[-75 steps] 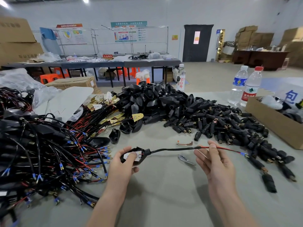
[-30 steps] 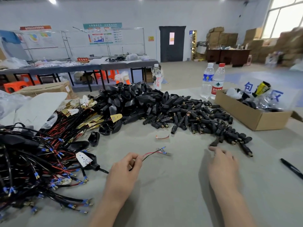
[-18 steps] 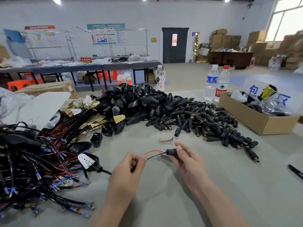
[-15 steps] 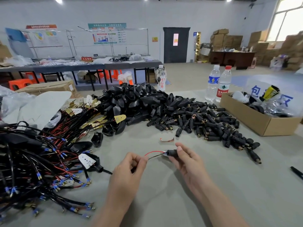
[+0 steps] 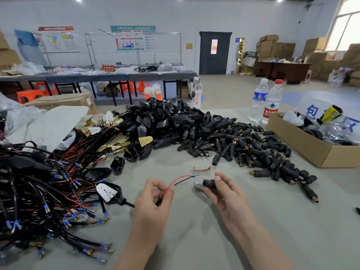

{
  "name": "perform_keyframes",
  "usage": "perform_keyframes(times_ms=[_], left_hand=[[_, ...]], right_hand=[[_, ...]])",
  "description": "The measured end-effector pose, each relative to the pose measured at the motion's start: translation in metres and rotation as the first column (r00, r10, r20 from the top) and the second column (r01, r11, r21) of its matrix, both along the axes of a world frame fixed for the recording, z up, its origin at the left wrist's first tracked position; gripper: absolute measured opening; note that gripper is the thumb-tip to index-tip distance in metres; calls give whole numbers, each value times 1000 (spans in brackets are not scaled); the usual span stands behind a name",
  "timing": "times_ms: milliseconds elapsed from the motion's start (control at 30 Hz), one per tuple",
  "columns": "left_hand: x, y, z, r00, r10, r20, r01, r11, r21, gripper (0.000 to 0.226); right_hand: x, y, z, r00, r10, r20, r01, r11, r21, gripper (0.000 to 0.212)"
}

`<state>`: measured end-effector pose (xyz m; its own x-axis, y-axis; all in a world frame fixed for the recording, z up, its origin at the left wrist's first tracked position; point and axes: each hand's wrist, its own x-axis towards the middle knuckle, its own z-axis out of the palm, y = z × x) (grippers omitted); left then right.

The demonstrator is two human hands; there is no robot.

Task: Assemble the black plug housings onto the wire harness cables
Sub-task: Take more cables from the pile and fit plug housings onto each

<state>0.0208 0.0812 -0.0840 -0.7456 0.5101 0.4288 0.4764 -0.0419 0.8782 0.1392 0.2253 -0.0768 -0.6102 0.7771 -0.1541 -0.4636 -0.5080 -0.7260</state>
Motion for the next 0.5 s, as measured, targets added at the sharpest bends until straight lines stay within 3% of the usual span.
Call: perform_keyframes(times_ms=[267,500], left_hand=[[4,-1,11,963,-134,233,107,987,122,42],[3,-1,16,963,-86,256,55,991,124,50]], right_hand=[[2,2,-1,1000,15,-7,-15,999,-36,17],[0,3,-2,999,29,16,-29,999,-13,18]])
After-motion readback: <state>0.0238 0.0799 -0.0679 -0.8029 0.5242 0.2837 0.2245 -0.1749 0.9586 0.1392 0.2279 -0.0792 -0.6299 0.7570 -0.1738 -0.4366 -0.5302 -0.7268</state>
